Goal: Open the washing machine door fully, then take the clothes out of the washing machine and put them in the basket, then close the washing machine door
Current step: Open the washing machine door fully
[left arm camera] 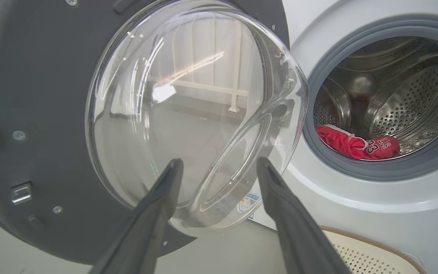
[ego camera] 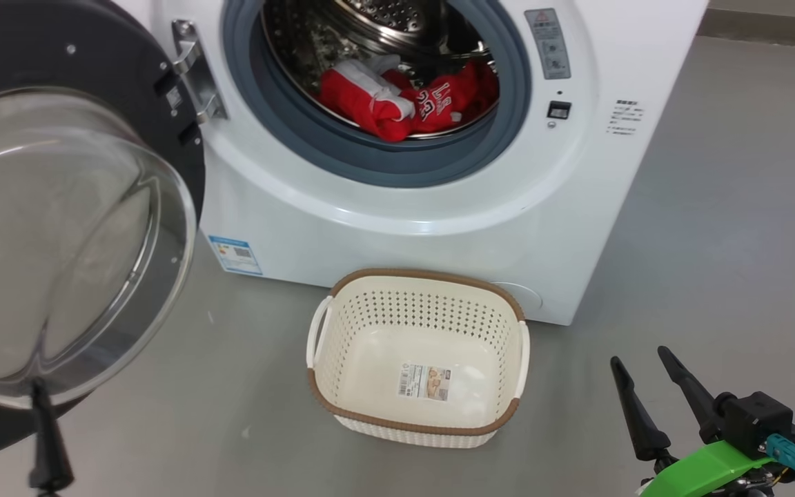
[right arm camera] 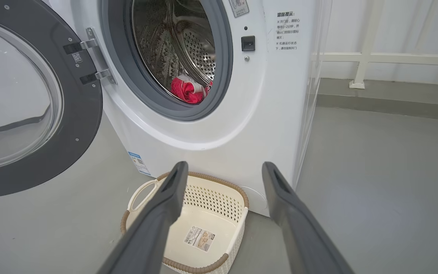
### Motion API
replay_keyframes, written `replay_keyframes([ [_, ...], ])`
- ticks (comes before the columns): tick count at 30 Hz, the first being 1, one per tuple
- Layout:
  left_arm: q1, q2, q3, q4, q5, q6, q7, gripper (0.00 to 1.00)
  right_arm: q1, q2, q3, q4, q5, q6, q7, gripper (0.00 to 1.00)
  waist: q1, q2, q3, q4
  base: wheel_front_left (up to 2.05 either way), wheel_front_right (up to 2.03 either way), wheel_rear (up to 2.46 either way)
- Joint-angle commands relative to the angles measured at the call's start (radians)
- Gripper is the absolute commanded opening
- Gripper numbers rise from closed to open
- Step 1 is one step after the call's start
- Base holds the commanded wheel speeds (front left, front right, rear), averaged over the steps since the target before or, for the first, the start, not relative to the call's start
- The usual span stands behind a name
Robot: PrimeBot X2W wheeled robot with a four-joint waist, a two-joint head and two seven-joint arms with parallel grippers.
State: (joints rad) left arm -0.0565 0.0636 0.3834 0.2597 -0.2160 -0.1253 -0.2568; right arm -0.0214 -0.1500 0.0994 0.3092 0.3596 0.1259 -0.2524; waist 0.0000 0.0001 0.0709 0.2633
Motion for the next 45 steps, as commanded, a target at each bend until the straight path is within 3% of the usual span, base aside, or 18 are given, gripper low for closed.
replay_keyframes([
  [1, 0.007, 0.026, 0.010, -0.042, -0.014, -0.005, -0.005, 1.00, -0.006, -0.006, 0.011, -0.028, 0.000, 0.005, -0.009, 1.00, 0.0000, -0.0001, -0.007, -0.014, 0.00, 0.00, 0.00],
  [29, 0.095, 0.062, -0.316, -0.151, -0.068, -0.005, -0.005, 1.00, 0.016, 0.001, -0.070, -0.053, -0.006, 0.005, -0.009, 1.00, 0.0000, -0.0001, -0.008, -0.207, 0.00, 0.00, 0.00],
  [45, 0.095, 0.071, -0.388, -0.181, -0.096, -0.005, -0.005, 1.00, 0.034, 0.007, -0.099, -0.066, -0.010, 0.005, -0.009, 1.00, 0.0000, -0.0001, -0.009, -0.252, 0.00, 0.00, 0.00],
])
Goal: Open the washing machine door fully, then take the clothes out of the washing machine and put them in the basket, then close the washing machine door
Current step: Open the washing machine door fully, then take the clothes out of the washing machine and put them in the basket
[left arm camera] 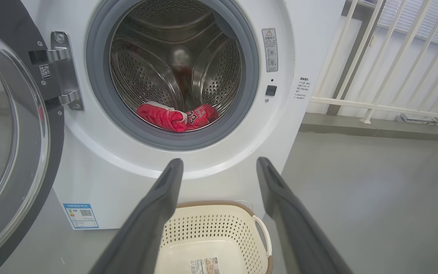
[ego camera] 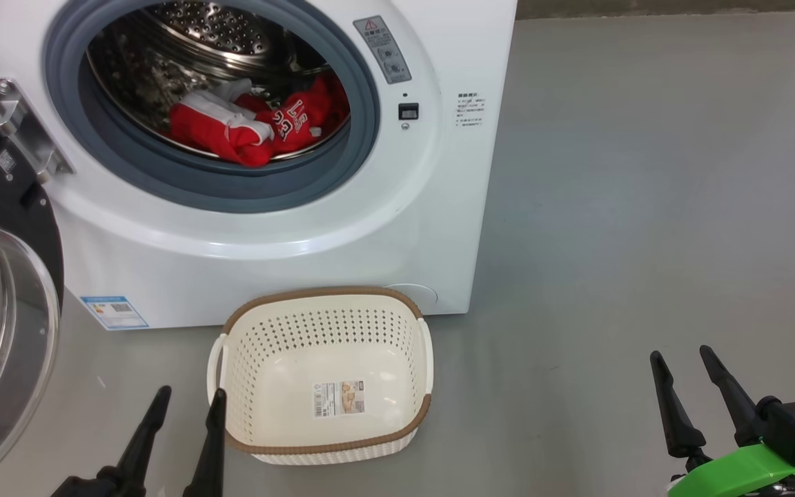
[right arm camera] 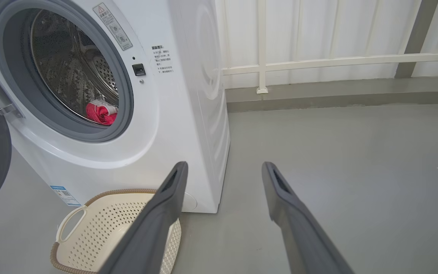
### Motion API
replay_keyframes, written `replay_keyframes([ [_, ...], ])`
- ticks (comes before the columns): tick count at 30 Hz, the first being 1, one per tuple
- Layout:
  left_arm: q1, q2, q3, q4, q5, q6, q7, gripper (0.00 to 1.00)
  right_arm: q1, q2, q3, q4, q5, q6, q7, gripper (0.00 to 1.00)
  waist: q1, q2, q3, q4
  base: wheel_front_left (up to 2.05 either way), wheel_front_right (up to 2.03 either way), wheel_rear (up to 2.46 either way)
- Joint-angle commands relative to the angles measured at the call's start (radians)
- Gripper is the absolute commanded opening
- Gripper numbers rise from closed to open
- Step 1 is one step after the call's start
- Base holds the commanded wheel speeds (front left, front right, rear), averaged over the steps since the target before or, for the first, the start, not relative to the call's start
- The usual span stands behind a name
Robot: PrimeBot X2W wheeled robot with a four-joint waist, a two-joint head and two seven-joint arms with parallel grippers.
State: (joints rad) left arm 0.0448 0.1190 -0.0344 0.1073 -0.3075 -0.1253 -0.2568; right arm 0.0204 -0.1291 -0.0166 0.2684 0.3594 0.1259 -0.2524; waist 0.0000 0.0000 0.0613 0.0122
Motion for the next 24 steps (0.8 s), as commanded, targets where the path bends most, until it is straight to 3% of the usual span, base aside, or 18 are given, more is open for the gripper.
replay_keyframes([
  [1, -0.007, 0.016, 0.028, -0.030, -0.006, -0.005, -0.005, 1.00, -0.007, -0.013, 0.015, -0.026, -0.010, 0.005, -0.009, 1.00, 0.0000, 0.0000, 0.002, -0.001, 0.00, 0.00, 0.00],
  [24, -0.010, 0.023, 0.033, -0.041, -0.007, -0.005, -0.005, 1.00, -0.005, -0.015, 0.011, -0.029, -0.016, 0.005, -0.009, 1.00, 0.0000, 0.0000, 0.005, 0.016, 0.00, 0.00, 0.00],
])
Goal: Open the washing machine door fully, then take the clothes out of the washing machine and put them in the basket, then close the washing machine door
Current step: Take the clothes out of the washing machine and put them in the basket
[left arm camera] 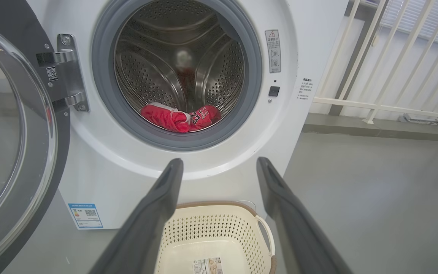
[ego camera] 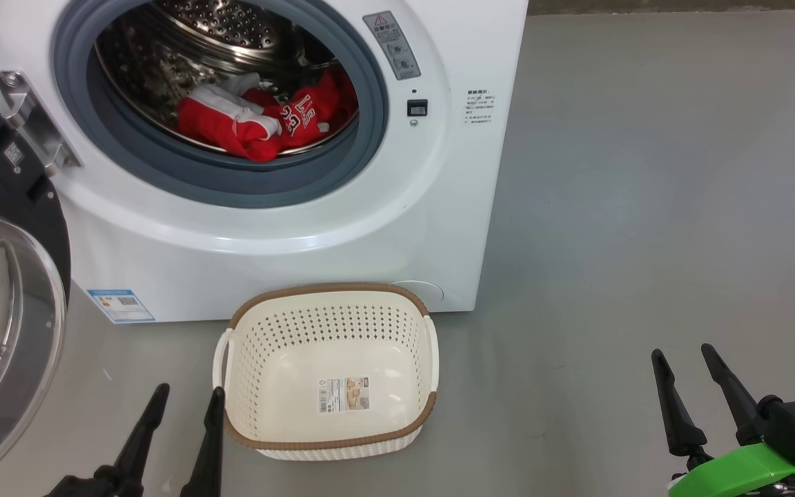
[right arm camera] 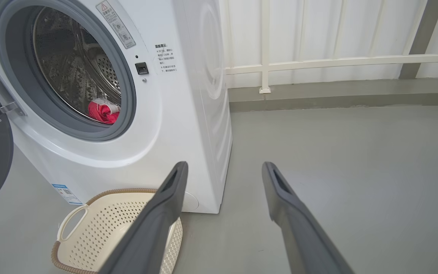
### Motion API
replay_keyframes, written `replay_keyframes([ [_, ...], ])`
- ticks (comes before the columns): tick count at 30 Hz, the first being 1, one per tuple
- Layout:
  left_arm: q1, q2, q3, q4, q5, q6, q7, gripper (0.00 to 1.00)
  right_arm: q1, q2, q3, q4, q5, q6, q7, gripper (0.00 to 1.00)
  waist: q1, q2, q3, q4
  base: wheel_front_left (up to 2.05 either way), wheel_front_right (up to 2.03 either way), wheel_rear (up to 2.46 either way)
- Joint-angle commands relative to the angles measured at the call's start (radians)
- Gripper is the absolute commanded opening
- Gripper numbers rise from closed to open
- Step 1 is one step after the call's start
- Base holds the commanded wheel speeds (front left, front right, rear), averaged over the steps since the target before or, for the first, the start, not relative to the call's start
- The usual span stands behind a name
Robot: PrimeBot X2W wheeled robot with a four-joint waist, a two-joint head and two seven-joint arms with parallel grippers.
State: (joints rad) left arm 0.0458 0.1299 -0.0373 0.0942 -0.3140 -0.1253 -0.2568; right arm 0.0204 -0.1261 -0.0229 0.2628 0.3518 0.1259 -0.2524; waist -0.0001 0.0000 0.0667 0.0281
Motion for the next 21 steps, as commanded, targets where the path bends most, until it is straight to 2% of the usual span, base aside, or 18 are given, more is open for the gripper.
replay_keyframes([
  [1, -0.011, 0.012, 0.035, -0.027, -0.001, -0.005, -0.005, 1.00, -0.005, -0.018, 0.018, -0.023, -0.008, 0.005, -0.009, 1.00, 0.0001, 0.0000, 0.000, 0.000, 0.00, 0.00, 0.00],
  [8, -0.016, 0.018, 0.026, -0.024, -0.007, -0.005, -0.005, 1.00, -0.007, -0.016, 0.023, -0.022, -0.010, 0.005, -0.009, 1.00, 0.0001, 0.0000, 0.000, -0.002, 0.31, -0.54, 0.23],
  [21, -0.043, 0.023, 0.025, -0.017, -0.013, -0.005, -0.005, 1.00, -0.022, -0.012, 0.027, -0.020, -0.008, 0.005, -0.009, 1.00, 0.0001, 0.0000, 0.024, -0.001, 1.11, -1.28, 0.17],
])
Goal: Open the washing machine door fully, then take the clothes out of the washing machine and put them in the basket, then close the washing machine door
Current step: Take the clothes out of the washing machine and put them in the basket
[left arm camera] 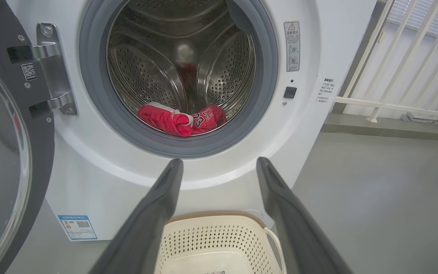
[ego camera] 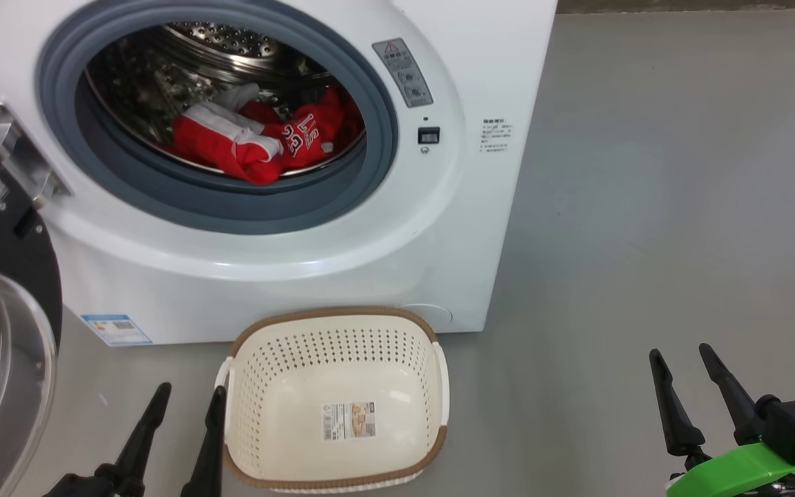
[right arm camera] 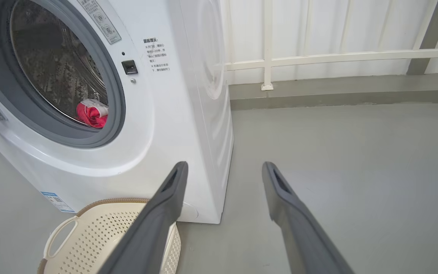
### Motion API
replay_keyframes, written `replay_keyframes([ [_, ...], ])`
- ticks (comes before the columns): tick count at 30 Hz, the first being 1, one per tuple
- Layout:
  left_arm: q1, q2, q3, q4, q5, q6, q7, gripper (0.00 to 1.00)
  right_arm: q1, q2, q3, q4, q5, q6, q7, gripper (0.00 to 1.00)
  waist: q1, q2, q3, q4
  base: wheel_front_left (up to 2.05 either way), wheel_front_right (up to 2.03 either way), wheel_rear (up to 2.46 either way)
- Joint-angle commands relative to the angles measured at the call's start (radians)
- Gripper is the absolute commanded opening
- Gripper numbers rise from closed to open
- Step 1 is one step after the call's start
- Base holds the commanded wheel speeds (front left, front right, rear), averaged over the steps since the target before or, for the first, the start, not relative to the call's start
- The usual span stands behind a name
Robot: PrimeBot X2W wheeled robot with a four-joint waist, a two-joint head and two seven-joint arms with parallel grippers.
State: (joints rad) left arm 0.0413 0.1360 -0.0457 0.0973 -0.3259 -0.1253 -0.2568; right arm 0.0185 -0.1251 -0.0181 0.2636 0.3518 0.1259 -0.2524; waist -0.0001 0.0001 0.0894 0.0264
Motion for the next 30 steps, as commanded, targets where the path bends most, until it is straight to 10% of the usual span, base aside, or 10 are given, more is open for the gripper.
replay_keyframes([
  [1, -0.041, 0.016, 0.033, -0.019, -0.002, -0.005, -0.005, 1.00, -0.021, -0.013, 0.022, -0.021, -0.008, 0.005, -0.009, 1.00, 0.0001, -0.0001, 0.003, 0.000, 1.04, -1.04, 0.00],
  [30, -0.126, -0.009, 0.012, 0.085, 0.028, -0.005, -0.005, 1.00, -0.055, -0.003, 0.032, -0.026, -0.008, 0.005, -0.009, 1.00, 0.0001, -0.0001, 0.073, 0.010, 0.14, -0.14, 0.00],
])
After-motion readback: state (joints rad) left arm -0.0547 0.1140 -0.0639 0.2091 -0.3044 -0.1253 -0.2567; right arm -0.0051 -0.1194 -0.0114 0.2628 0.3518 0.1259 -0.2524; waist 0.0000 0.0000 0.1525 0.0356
